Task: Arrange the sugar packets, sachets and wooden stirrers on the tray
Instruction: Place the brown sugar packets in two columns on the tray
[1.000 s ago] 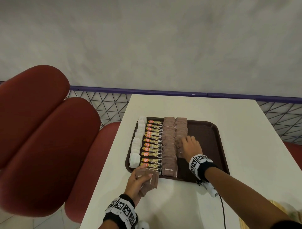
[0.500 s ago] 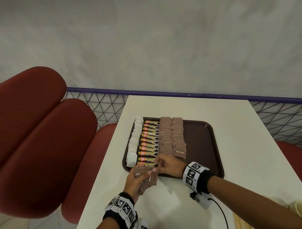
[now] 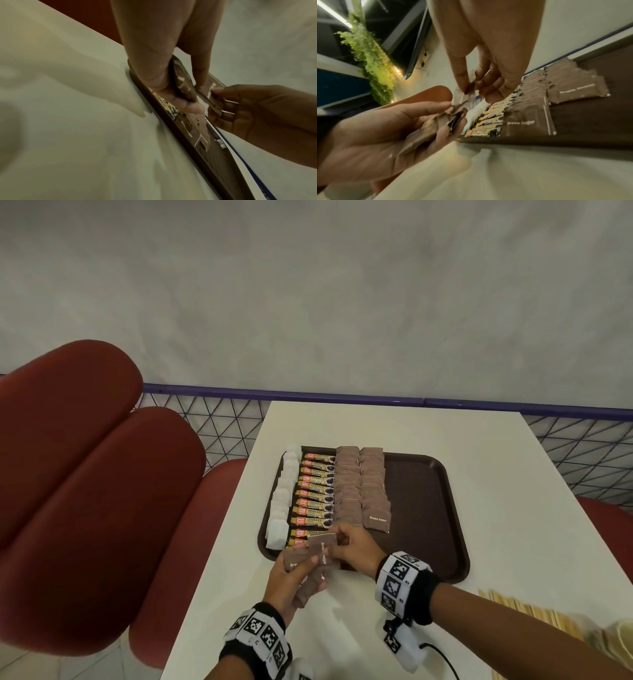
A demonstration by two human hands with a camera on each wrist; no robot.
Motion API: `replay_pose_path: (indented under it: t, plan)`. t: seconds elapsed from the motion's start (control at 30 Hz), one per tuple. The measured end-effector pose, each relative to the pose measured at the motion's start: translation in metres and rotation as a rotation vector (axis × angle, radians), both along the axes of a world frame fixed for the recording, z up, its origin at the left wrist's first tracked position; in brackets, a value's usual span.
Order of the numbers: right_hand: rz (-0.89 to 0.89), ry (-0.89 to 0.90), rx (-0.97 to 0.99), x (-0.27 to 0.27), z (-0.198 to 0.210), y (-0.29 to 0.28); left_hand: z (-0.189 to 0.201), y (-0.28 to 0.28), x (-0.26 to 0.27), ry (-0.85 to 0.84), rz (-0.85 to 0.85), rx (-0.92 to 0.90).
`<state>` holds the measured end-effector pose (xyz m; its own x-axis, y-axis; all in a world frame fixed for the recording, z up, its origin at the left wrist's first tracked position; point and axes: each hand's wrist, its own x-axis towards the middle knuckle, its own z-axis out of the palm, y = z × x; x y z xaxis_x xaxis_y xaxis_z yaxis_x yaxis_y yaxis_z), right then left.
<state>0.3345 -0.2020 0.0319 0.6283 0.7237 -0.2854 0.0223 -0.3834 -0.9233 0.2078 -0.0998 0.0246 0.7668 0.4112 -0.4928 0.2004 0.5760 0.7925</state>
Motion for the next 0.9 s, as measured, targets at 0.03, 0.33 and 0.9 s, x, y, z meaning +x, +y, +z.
replay_pose_path:
  t: [0.03, 0.33, 0.9]
  plan:
    - [-0.049, -0.008, -0.019, 0.004, 0.003, -0.002, 0.000, 0.000, 0.000, 0.005, -0.006, 0.004]
    - [-0.310, -0.080, -0.293, 0.065, 0.007, -0.035, -0.012, 0.009, -0.003, 0.077, 0.051, -0.082]
    - [0.002, -0.480, -0.801, 0.096, -0.018, -0.024, -0.019, 0.016, 0.005, 0.077, 0.099, -0.210]
